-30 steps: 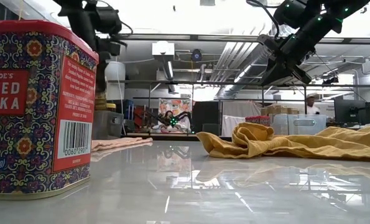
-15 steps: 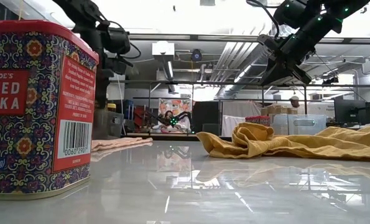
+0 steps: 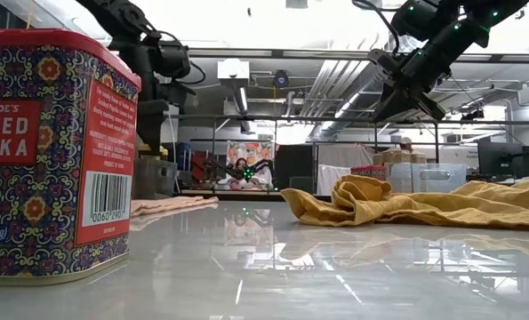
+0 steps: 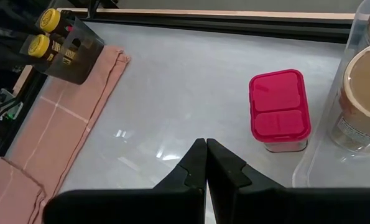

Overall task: Sort spices by type
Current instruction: Put the yellow seasoning bottle into the black bin, then move the top red seasoning can to the bottom of the table

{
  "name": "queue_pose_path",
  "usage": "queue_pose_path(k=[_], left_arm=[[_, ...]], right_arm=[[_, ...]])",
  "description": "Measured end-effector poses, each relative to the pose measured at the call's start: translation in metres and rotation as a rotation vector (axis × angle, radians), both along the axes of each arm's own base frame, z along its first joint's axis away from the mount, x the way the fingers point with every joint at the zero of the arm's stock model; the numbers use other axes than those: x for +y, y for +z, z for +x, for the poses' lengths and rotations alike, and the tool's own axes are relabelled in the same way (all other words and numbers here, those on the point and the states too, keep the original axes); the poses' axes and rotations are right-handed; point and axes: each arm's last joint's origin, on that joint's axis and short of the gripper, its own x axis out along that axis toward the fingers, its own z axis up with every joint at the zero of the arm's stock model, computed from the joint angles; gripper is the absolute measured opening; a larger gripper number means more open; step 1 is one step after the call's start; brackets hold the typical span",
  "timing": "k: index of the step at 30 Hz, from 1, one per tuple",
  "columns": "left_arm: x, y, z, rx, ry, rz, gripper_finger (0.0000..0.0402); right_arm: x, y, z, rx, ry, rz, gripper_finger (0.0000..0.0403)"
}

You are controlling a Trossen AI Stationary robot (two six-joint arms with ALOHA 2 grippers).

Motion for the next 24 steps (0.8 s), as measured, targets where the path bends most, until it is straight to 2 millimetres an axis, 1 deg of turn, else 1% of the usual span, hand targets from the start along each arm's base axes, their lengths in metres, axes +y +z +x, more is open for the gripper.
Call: queue_pose_path(k=[5, 13, 15, 18, 19, 21, 22, 24], left_arm=[[0.002, 0.019, 0.002, -0.023, 0.001, 0.004, 0.0272], [0.006, 0.072, 0.009, -0.112, -0.001, 0.080, 0.0273], [0.003, 0.085, 0.010, -0.159, 0.002, 0.076, 0.0273], [-0.007, 0.101, 0.013, -0.291, 0.007, 0.013, 0.0270], [-0.012, 0.104, 0.014, -0.335, 0.007, -0.024, 0.0265], [-0.027, 0.111, 0.016, -0.399, -0.002, -0.069, 0.0241], [-0.035, 0.115, 0.018, -0.424, -0.011, -0.073, 0.0222], [-0.053, 0.120, 0.021, -0.485, -0.030, -0.058, 0.0167]], right_arm=[[0.000, 0.000, 0.000, 0.000, 0.001, 0.000, 0.0000], [0.000, 0.000, 0.000, -0.001, 0.000, 0.000, 0.0000], [0.000, 0.000, 0.000, -0.004, 0.002, 0.001, 0.0000], [0.000, 0.001, 0.001, -0.024, 0.026, 0.008, 0.0000], [0.000, 0.001, 0.002, -0.029, 0.032, 0.011, 0.0000], [-0.002, -0.001, 0.004, -0.026, 0.031, 0.015, 0.0000], [-0.004, -0.003, 0.006, -0.025, 0.035, 0.024, 0.0000], [-0.009, -0.008, 0.012, 0.005, 0.054, 0.037, 0.0000]])
